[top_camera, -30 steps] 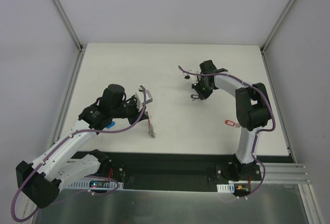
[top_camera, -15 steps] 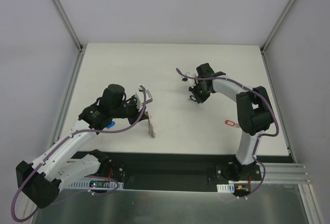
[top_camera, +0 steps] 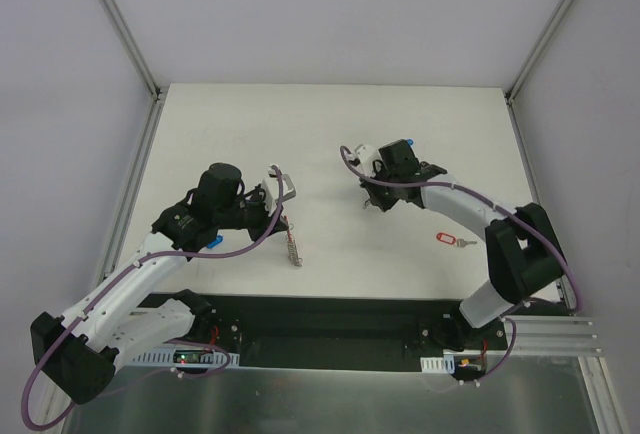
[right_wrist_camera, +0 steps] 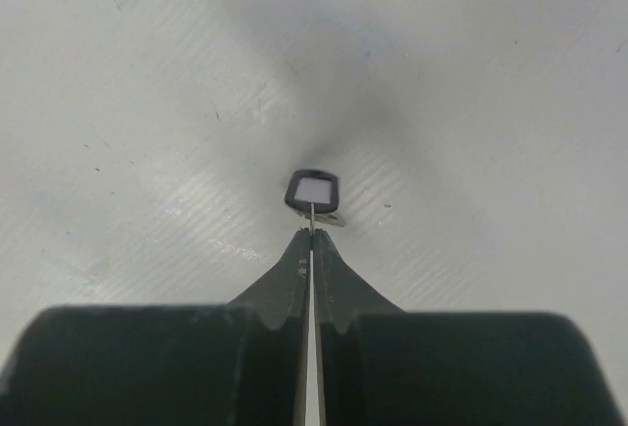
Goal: Put the keys on the keyring
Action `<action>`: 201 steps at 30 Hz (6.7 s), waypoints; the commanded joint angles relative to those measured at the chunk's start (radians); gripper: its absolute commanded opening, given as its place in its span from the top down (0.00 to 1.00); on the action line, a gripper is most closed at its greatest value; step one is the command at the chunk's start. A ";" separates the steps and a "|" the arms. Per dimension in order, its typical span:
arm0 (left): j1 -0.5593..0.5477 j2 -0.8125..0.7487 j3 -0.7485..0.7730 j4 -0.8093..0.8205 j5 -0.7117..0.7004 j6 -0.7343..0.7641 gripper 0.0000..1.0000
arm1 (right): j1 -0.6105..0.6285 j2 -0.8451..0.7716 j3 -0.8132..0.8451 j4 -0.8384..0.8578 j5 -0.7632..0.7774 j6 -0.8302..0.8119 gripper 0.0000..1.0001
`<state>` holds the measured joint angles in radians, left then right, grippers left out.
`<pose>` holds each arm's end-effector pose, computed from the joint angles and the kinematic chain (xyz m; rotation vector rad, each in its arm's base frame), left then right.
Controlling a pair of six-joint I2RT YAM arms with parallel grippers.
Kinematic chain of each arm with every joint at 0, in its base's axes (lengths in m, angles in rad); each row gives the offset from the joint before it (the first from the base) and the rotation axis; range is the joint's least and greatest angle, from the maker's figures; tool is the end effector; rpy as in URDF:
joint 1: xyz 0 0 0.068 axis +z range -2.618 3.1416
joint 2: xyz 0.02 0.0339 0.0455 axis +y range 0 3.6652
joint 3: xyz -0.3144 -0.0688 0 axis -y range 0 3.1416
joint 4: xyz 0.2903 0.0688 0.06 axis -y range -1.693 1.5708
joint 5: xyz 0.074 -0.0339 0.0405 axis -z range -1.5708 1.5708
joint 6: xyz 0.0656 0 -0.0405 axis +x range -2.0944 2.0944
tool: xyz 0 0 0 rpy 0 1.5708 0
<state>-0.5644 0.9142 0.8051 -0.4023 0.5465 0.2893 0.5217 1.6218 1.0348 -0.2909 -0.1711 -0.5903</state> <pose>0.1817 -0.1554 0.3269 1.1575 1.7306 -0.7353 0.3408 0.2088 0.2100 -1.3510 2.0311 0.1788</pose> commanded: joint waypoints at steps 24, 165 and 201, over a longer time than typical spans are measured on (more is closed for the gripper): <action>-0.014 -0.043 0.120 0.025 0.145 0.134 1.00 | 0.253 -0.568 -0.182 0.203 -0.150 0.023 0.98; -0.138 -0.052 -0.021 0.273 0.168 0.252 1.00 | 0.612 -0.583 -0.150 0.259 0.073 -0.062 0.99; -0.138 -0.064 -0.024 0.272 0.161 0.258 1.00 | 0.612 -0.565 -0.145 0.266 0.124 -0.049 0.99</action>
<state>-0.6949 0.8696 0.7860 -0.1768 0.6968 0.5339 1.1297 1.0573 0.8429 -0.0582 -0.0631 -0.6559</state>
